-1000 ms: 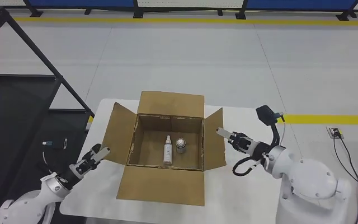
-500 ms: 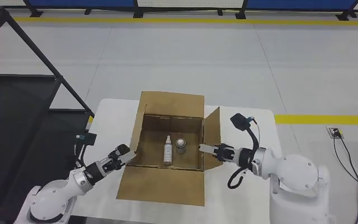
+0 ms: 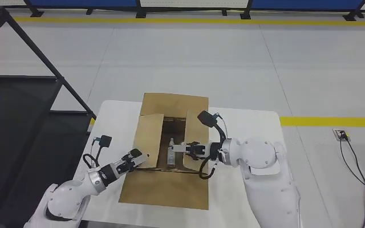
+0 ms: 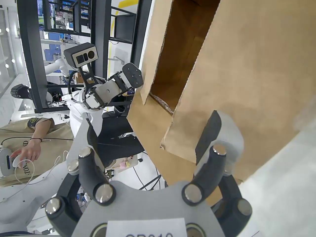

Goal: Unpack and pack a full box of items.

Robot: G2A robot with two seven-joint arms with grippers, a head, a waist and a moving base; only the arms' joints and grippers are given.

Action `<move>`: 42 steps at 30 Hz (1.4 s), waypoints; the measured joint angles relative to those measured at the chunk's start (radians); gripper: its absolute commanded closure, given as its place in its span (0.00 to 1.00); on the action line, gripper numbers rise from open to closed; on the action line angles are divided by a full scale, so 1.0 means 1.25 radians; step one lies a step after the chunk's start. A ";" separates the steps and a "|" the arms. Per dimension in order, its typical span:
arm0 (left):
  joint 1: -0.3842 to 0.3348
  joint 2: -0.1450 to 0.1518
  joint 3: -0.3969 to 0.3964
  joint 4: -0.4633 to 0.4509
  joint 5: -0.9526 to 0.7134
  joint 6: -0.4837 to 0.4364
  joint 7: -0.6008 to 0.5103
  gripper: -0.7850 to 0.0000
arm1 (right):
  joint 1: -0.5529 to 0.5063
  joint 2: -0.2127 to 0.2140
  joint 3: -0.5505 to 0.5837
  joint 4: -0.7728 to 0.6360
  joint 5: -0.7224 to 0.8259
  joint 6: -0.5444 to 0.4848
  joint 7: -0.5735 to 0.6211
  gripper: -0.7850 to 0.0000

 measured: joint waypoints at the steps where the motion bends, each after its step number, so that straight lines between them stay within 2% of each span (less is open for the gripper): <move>1: -0.004 0.000 0.004 0.005 0.000 0.002 0.001 0.00 | 0.004 0.000 -0.003 0.011 0.002 0.001 -0.013 0.00; 9: -0.030 -0.003 0.028 0.048 -0.016 0.017 0.012 0.00 | 0.005 0.005 -0.044 0.064 -0.029 0.024 -0.131 0.00; 19: -0.047 -0.008 0.046 0.073 -0.035 0.042 0.043 0.00 | 0.003 0.009 -0.091 0.105 -0.055 0.058 -0.219 0.00; 34: -0.055 -0.010 0.062 0.085 -0.029 0.055 0.065 0.00 | 0.020 0.018 -0.115 0.134 -0.048 0.084 -0.248 0.00; 42: -0.031 -0.006 0.007 0.081 -0.122 -0.006 0.051 0.00 | 0.036 0.025 -0.111 0.149 -0.022 0.086 -0.249 0.00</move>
